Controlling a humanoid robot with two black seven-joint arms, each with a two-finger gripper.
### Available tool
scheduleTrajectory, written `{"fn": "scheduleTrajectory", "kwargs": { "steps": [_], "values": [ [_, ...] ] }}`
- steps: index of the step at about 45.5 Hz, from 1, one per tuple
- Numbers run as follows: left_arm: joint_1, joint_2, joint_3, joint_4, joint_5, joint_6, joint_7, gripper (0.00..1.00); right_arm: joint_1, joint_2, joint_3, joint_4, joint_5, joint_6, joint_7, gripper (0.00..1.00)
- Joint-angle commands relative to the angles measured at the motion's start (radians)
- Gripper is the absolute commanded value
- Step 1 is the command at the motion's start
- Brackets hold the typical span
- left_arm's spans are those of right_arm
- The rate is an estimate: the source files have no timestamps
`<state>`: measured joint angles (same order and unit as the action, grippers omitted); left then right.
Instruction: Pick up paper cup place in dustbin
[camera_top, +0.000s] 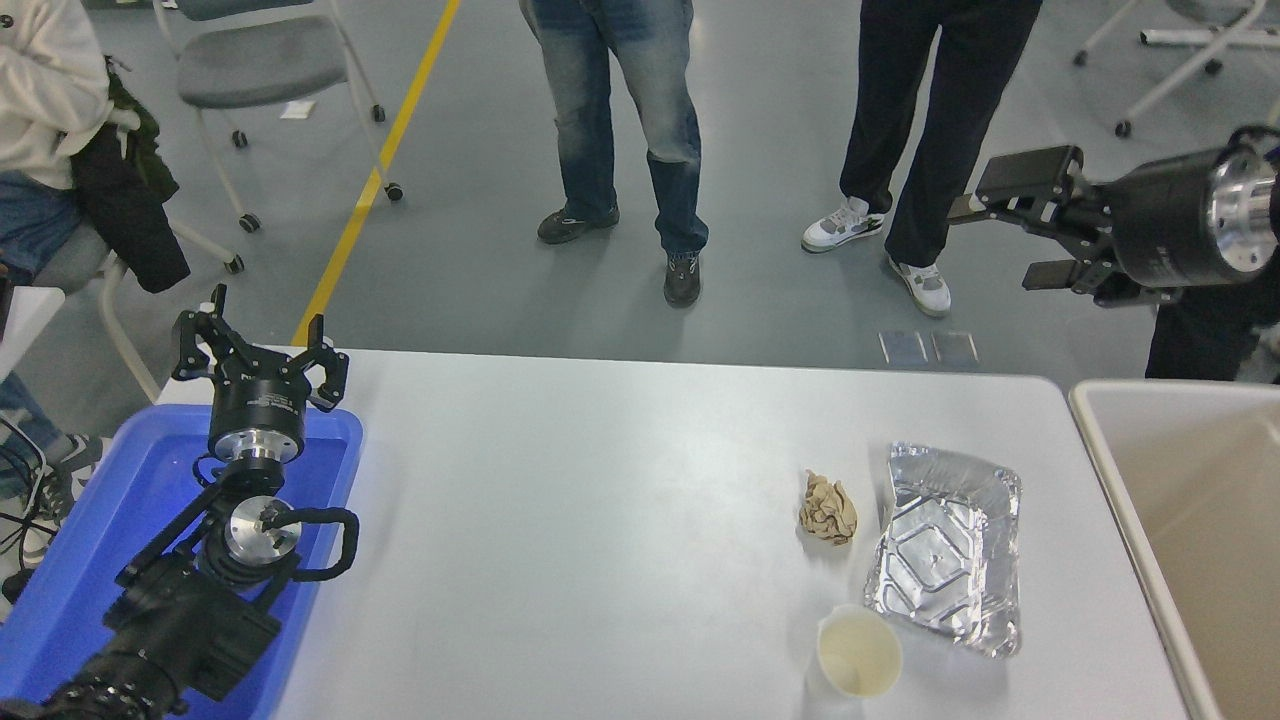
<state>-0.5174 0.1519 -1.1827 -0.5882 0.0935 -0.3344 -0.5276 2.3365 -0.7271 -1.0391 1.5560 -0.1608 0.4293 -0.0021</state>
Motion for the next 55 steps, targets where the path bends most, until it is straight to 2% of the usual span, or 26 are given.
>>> {"fn": "scheduleTrajectory", "kwargs": {
  "steps": [1,16,40,49,55],
  "values": [
    [0.000,-0.002,0.000,0.001,-0.001,0.000,0.000,0.99,0.159,0.104,-0.076,0.030,-0.085,0.160,-0.001,1.00],
    [0.000,0.000,0.000,0.001,0.000,0.000,0.000,0.99,0.273,0.137,-0.124,0.053,-0.126,0.356,-0.001,1.00],
    [-0.001,-0.002,0.000,0.001,-0.001,0.000,0.000,0.99,0.300,0.302,-0.113,0.115,-0.108,0.356,-0.001,1.00],
    [-0.001,-0.002,0.000,0.001,0.000,0.000,0.000,0.99,0.253,0.334,-0.119,0.096,0.009,0.356,-0.007,1.00],
    [-0.001,-0.002,0.000,0.001,-0.001,0.000,0.000,0.99,0.256,0.330,-0.162,0.095,0.108,0.356,-0.056,1.00]
  ]
}}
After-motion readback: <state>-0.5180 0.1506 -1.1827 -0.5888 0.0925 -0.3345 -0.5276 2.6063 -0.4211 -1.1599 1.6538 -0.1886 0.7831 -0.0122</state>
